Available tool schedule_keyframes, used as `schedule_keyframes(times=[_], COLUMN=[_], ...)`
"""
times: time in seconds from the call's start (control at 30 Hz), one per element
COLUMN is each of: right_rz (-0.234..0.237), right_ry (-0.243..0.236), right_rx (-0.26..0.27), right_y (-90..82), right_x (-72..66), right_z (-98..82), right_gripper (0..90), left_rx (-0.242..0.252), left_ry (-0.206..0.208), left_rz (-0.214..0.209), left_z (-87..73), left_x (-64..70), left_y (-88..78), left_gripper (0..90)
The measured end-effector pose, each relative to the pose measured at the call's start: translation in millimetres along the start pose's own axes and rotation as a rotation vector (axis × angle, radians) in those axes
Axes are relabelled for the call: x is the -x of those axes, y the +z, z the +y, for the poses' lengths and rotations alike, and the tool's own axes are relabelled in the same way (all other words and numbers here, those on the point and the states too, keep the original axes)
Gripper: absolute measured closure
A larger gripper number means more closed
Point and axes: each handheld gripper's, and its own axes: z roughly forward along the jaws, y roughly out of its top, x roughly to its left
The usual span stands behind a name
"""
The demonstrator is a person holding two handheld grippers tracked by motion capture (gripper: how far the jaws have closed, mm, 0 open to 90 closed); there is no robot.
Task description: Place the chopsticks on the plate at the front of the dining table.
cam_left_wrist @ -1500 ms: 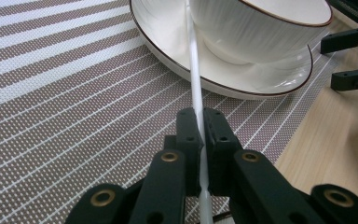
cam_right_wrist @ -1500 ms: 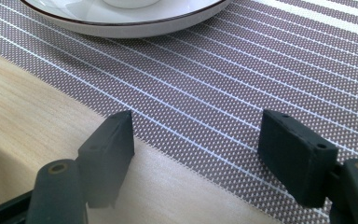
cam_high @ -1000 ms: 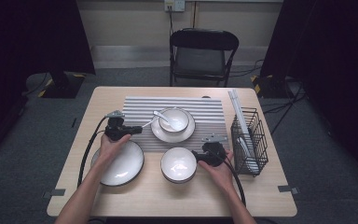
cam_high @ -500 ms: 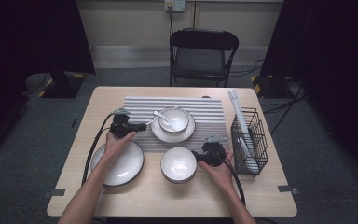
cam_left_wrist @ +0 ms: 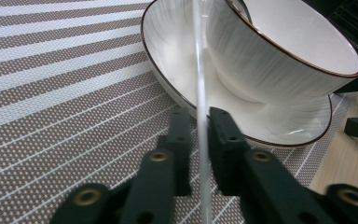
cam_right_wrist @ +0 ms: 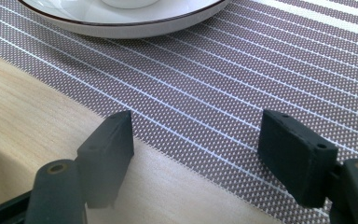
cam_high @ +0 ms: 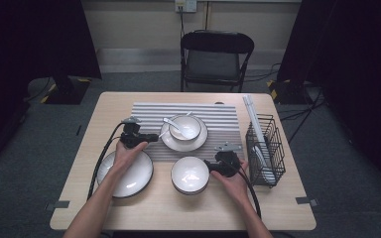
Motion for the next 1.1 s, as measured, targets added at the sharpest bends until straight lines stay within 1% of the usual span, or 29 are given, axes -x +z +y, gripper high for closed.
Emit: schedule_keyframes(times=[0.1, 0.17, 0.27, 0.33, 0.4, 0.43, 0.47, 0.5, 0.53, 0.57, 0.63, 0.67, 0.7, 0.77, 0.8, 0.87, 0.93, 0.97, 1.0, 1.07, 1.1], right_rz=[0.000, -0.001, 0.000, -0.001, -0.002, -0.002, -0.003, -0.003, -0.002, -0.002, -0.003, -0.003, -0.003, -0.003, -0.003, -0.004, -0.004, -0.005, -0.005, -0.005, -0.004], right_ry=[0.001, 0.000, 0.001, 0.001, 0.000, 0.000, 0.001, 0.000, 0.000, 0.000, 0.000, 0.000, 0.000, 0.000, 0.000, 0.001, 0.001, 0.000, 0.000, 0.001, 0.001], right_rx=[0.000, 0.000, 0.000, 0.000, 0.000, 0.000, -0.001, -0.001, 0.000, 0.000, -0.001, -0.001, -0.001, -0.001, -0.001, -0.001, -0.001, -0.001, -0.001, -0.001, -0.001], right_y=[0.0, 0.0, 0.0, 0.0, 0.1, 0.1, 0.0, 0.0, 0.1, 0.1, 0.0, 0.0, 0.0, 0.0, 0.0, 0.1, 0.1, 0.1, 0.1, 0.1, 0.1], right_x=[0.0, 0.0, 0.0, 0.0, 0.0, 0.0, -0.1, 0.0, 0.0, 0.0, -0.1, 0.0, 0.0, -0.1, -0.1, -0.2, -0.2, -0.2, -0.2, -0.2, -0.2], right_z=[0.0, 0.0, 0.0, 0.0, 0.0, 0.0, 0.1, 0.0, 0.0, 0.0, 0.0, 0.0, 0.0, 0.0, 0.0, 0.1, 0.1, 0.1, 0.1, 0.1, 0.1], right_gripper=[26.2, 26.2, 26.1, 26.1, 26.1, 26.1, 26.1, 26.1, 26.1, 26.1, 26.1, 26.1, 26.1, 26.1, 26.1, 26.0, 26.0, 26.0, 26.0, 26.0, 26.0], left_rx=[-0.008, 0.002, 0.004, 0.006, 0.006, 0.006, -0.001, -0.008, -0.003, 0.003, -0.001, -0.005, -0.004, -0.008, -0.018, -0.026, -0.044, -0.057, -0.057, -0.055, -0.056], left_ry=[0.009, 0.011, 0.032, 0.038, 0.053, 0.053, 0.067, 0.070, 0.068, 0.073, 0.078, 0.084, 0.084, 0.076, 0.083, 0.091, 0.103, 0.099, 0.099, 0.084, 0.084], left_rz=[0.002, -0.010, -0.005, -0.025, -0.032, -0.032, -0.032, -0.027, -0.029, -0.029, -0.025, -0.028, -0.021, -0.020, -0.014, -0.016, -0.004, 0.010, 0.010, 0.011, 0.003], left_z=[0.2, 1.5, 3.1, 4.4, 5.1, 5.1, 5.3, 5.1, 4.6, 2.7, 0.8, -1.0, -3.2, -6.0, -6.5, -6.9, -7.1, -8.7, -8.7, -10.6, -12.6], left_x=[-0.1, 1.1, 3.2, 6.2, 8.0, 8.0, 8.8, 9.0, 9.4, 9.5, 9.8, 9.6, 9.1, 7.0, 6.6, 7.5, 8.8, 7.1, 7.1, 5.4, 5.3], left_y=[-1.7, -6.2, -11.0, -15.9, -18.9, -18.9, -21.6, -23.2, -24.3, -27.6, -29.7, -31.1, -32.9, -35.6, -37.0, -38.8, -37.7, -35.6, -35.6, -33.1, -31.6], left_gripper=[75.7, 73.3, 72.5, 65.1, 65.4, 65.7, 65.7, 66.3, 66.9, 69.8, 71.2, 73.3, 73.3, 73.4, 73.4, 73.0, 72.7, 71.4, 69.7, 69.5, 71.6])
